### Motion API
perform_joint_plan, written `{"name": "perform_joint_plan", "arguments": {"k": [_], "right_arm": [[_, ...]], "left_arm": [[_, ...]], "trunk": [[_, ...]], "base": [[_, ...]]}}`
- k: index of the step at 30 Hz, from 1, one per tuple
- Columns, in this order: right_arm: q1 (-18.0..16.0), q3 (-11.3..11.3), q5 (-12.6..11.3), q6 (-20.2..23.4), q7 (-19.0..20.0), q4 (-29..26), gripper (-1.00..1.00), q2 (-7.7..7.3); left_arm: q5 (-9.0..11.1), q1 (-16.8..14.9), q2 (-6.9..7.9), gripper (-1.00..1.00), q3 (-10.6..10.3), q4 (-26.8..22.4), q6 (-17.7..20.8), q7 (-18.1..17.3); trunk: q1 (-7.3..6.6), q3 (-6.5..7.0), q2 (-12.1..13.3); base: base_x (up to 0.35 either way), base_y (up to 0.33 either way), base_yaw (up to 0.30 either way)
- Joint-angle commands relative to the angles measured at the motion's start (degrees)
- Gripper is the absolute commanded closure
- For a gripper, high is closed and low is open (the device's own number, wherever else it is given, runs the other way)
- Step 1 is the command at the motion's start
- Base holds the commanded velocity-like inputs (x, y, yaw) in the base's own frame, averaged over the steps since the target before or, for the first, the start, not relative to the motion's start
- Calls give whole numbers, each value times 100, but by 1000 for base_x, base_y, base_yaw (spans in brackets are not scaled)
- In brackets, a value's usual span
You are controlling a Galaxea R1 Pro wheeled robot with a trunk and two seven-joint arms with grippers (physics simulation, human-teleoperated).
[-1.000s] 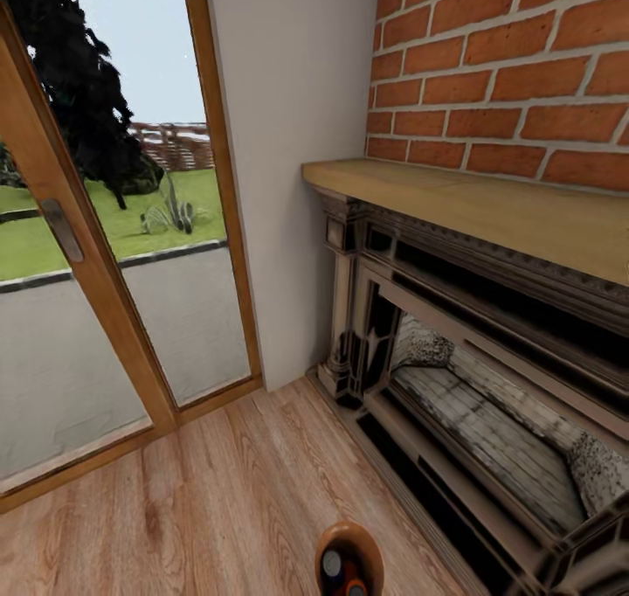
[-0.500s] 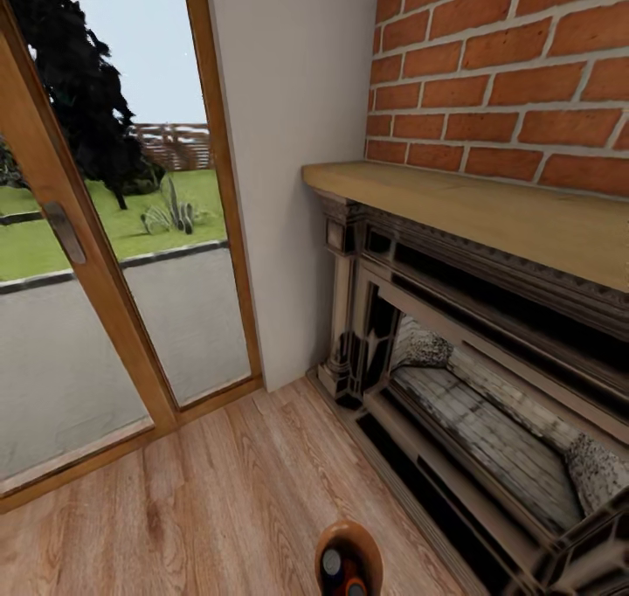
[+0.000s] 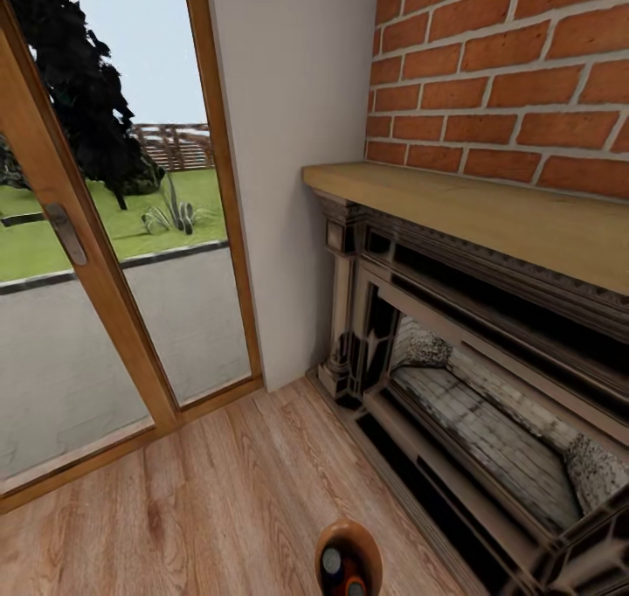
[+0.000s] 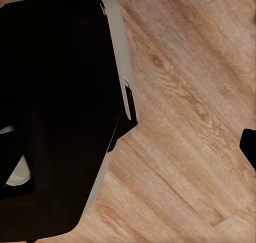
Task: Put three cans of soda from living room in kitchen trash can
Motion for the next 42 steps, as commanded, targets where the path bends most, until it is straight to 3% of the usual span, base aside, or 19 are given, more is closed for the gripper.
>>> {"name": "perform_joint_plan", "arguments": {"k": [1,21,32,42], "right_arm": [[0,2,0,-1,0,-2,-100,1],[-6,14,0,-15,32,-377,-100,46],[-14,17,0,12,85,-660,-100,108],[-25,15,2,49,15,-657,-100,129]], "left_arm": [[-1,0,0,-100,0,0,-6,0],[55,-12,-7,-100,31,-20,-40,24],[47,-25,-213,-100,35,-17,-31,26],[26,-26,-260,-100,29,-6,-23,26]], "trunk": [[0,0,0],[0,0,0],[0,0,0],[0,0,0]], "base": [[0,0,0],[0,0,0],[0,0,0],[0,0,0]]}}
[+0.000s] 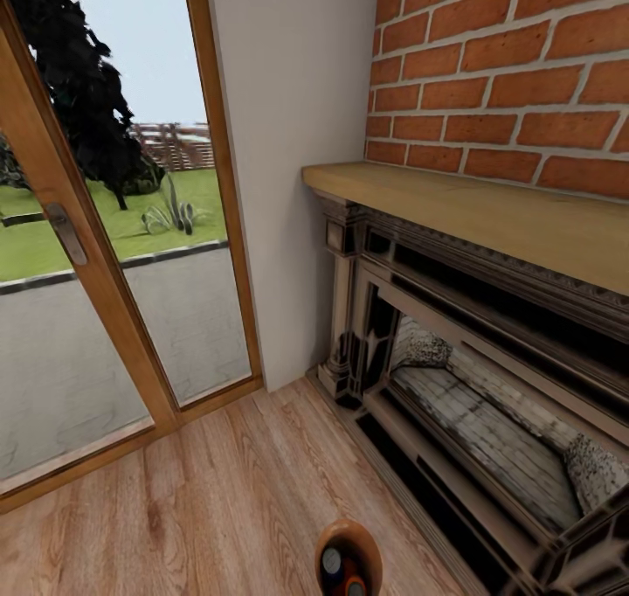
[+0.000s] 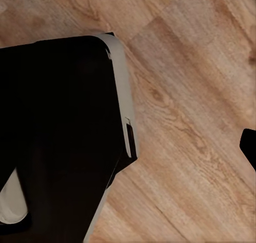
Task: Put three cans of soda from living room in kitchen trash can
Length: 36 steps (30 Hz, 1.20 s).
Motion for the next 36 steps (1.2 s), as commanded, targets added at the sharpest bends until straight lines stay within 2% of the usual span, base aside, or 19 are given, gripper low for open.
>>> {"name": "perform_joint_plan", "arguments": {"k": [1,15,22,36], "right_arm": [[0,0,1,1,-3,6,-100,1],[-1,44,40,5,-76,81,-100,5],[-1,47,33,6,-125,91,-100,177],[-1,48,25,6,-129,91,-100,207]], "left_arm": [[-1,0,-1,-100,0,-1,0,0],[3,2,-6,-100,-2,-1,1,0],[3,0,-7,-100,-1,-4,2,0],[-7,5,-4,-100,5,-5,1,0]], "trunk": [[0,0,0],[0,0,0],[0,0,0],[0,0,0]], "base": [[0,0,0],[0,0,0],[0,0,0],[0,0,0]]}}
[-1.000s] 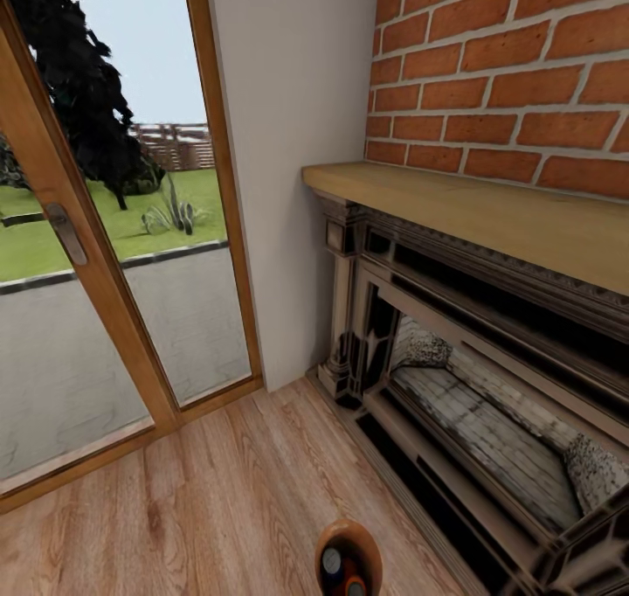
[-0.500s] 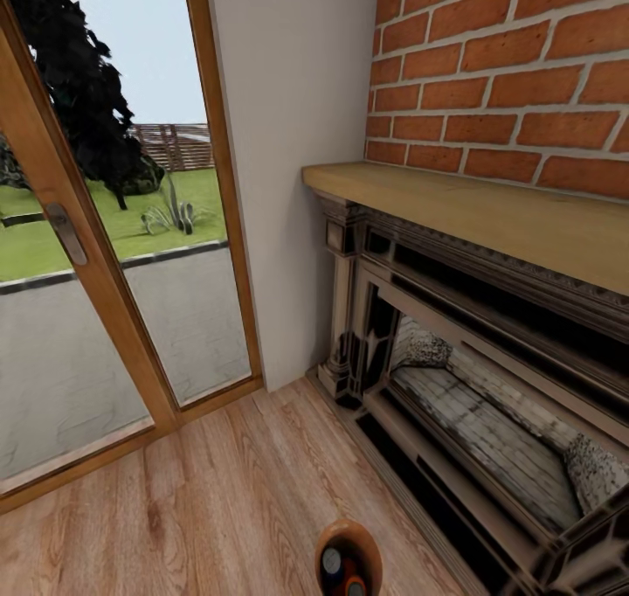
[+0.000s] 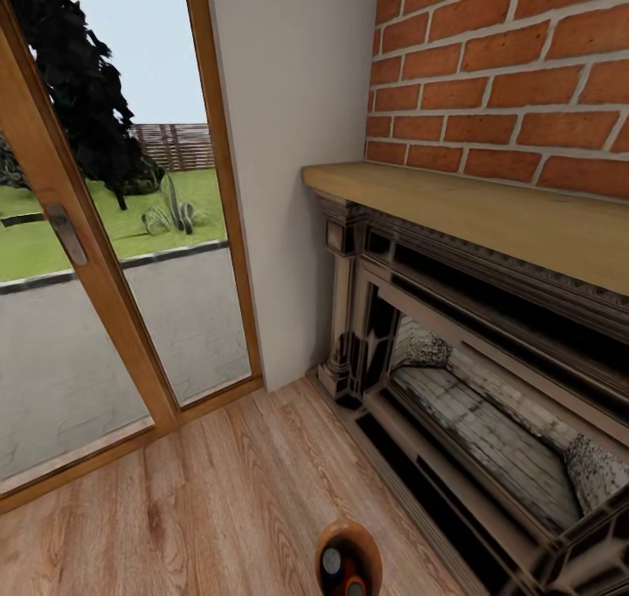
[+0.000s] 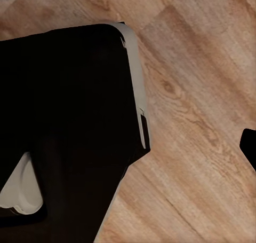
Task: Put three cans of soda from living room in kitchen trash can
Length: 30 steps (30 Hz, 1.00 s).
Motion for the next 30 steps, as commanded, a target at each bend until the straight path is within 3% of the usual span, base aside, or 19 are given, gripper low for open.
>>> {"name": "perform_joint_plan", "arguments": {"k": [1,30], "right_arm": [[0,0,0,0,0,0,-100,0],[0,-1,-1,0,0,1,-100,2]], "left_arm": [[-1,-1,-2,-100,0,0,0,0],[-3,0,-1,-100,1,0,1,0]], "trunk": [[0,0,0],[0,0,0]], "base": [[0,0,0],[0,0,0]]}}
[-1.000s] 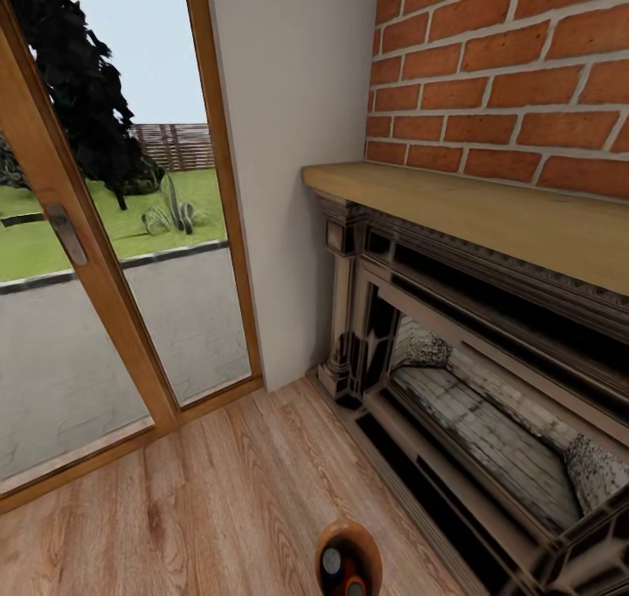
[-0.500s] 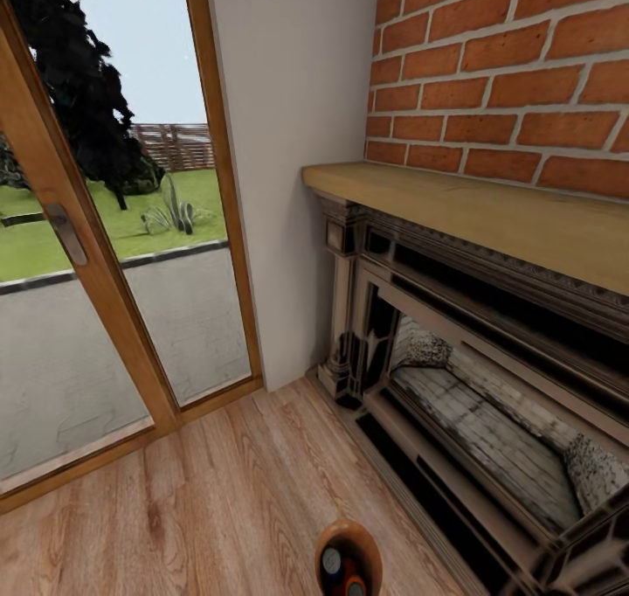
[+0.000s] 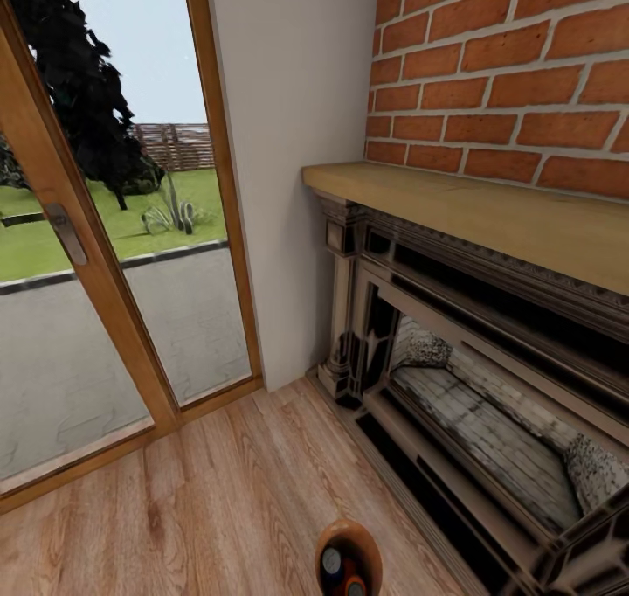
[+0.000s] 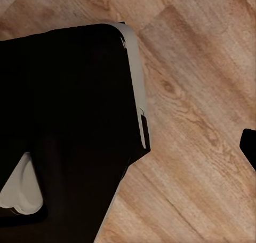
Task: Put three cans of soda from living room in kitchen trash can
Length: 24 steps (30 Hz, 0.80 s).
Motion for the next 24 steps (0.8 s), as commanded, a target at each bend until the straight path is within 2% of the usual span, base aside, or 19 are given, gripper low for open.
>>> {"name": "perform_joint_plan", "arguments": {"k": [1,24], "right_arm": [[0,0,0,0,0,0,-100,0],[0,0,0,0,0,0,-100,0]], "left_arm": [[-1,-1,-2,-100,0,0,0,0],[-1,-1,-1,-100,0,0,0,0]], "trunk": [[0,0,0],[0,0,0]], "base": [[0,0,0],[0,0,0]]}}
